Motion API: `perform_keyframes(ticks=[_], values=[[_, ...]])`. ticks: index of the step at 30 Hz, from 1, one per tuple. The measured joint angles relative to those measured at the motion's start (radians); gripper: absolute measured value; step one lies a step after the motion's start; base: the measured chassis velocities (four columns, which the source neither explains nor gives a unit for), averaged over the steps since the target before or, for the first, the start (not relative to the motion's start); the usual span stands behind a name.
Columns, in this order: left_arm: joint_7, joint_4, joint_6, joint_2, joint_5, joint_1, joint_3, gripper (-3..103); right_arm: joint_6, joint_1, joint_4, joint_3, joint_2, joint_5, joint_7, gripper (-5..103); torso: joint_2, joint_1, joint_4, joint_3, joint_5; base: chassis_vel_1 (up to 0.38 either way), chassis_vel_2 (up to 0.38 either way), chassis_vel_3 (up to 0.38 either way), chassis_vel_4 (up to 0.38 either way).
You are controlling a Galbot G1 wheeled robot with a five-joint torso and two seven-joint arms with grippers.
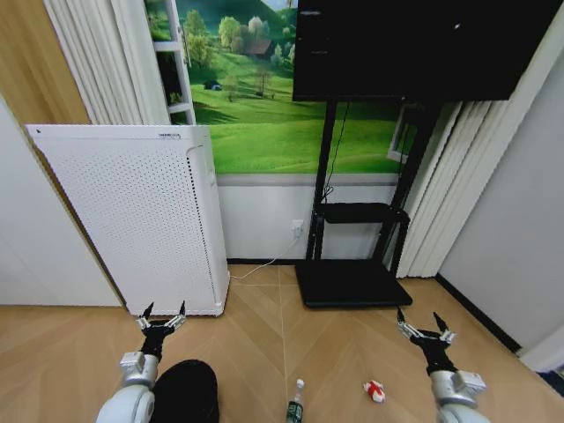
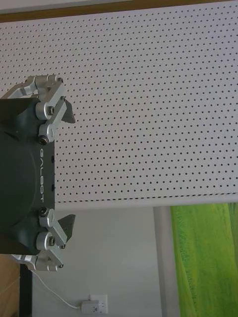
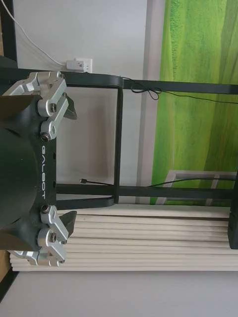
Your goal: Pick up the trash bin and place the garbage on the floor into it.
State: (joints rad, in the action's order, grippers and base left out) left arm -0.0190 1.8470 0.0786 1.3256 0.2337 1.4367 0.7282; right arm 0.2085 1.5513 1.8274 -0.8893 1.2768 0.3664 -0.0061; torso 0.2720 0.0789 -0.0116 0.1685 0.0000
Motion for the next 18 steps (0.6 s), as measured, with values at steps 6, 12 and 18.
perform_keyframes(ticks=[6,12,18], values=[[0.0,-0.008,0.0,0.001,0.0,-0.007,-0.003,100,-0.001,-0.004,-0.007,0.001,0.0,0.0,0.0,100,-0.028,-0.007,0.0,-0.021,0.0,0.0,0.0,0.0,0.0],[0.01,-0.019,-0.001,0.003,0.0,-0.012,-0.008,100,-0.002,-0.008,-0.013,0.003,-0.002,0.0,0.0,100,-0.048,-0.012,0.0,-0.036,0.0,0.0,0.0,0.0,0.0],[0.013,-0.019,-0.002,0.003,0.0,-0.011,-0.008,100,-0.003,-0.01,-0.015,0.005,-0.004,0.0,0.0,100,-0.048,-0.012,0.0,-0.036,0.0,0.0,0.0,0.0,0.0]])
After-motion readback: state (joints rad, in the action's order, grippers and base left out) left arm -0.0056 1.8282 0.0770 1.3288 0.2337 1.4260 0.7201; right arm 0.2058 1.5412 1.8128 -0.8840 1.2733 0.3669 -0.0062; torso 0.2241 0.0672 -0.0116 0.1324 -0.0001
